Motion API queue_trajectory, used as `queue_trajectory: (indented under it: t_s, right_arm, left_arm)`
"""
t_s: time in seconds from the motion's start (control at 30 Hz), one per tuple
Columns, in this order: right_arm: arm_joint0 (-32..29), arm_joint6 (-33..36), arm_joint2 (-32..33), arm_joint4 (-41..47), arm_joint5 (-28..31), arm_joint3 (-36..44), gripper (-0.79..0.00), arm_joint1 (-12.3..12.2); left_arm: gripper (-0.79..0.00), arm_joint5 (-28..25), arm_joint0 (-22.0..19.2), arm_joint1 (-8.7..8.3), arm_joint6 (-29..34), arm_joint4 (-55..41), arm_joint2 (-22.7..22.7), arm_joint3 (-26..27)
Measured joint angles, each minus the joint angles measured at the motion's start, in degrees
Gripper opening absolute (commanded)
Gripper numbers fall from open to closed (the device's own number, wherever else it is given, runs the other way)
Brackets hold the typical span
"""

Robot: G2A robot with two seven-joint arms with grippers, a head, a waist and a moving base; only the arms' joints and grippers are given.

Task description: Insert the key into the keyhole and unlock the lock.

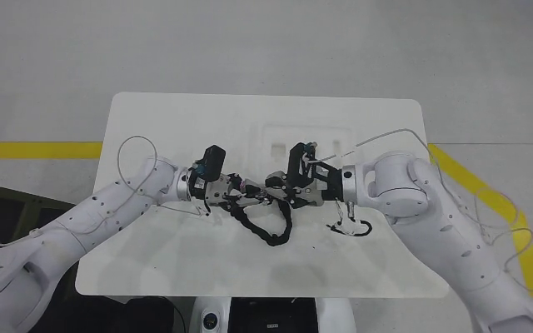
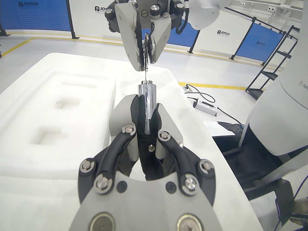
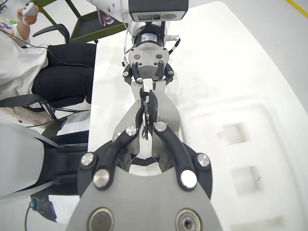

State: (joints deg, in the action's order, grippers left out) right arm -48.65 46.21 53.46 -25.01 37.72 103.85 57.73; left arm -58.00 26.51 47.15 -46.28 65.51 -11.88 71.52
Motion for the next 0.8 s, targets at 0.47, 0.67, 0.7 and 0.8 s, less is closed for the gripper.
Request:
queue_trajectory:
  t_s: [0.47, 0.67, 0.7, 0.8]
  right_arm:
    - [0.14, -0.45, 0.66, 2.73, -1.48, -0.15, 0.000, 0.10]
    - [-2.20, -1.28, 3.49, 1.46, -1.47, -0.70, 0.000, -0.62]
    - [-2.65, -1.37, 3.96, 1.26, -1.52, -0.80, 0.000, -0.75]
    - [-4.07, -1.47, 5.42, 0.87, -2.05, -1.13, 0.000, -1.13]
  left_arm:
    - [-0.785, 0.01, 1.79, -0.77, 1.33, 2.13, -3.34, -1.68]
    - [-0.785, 3.63, 3.44, -1.20, 7.39, 2.04, -5.96, -4.64]
    - [-0.785, 4.45, 3.73, -1.28, 8.55, 1.90, -6.36, -4.80]
    - [-0.785, 7.74, 4.46, -1.58, 13.83, 2.07, -7.72, -4.74]
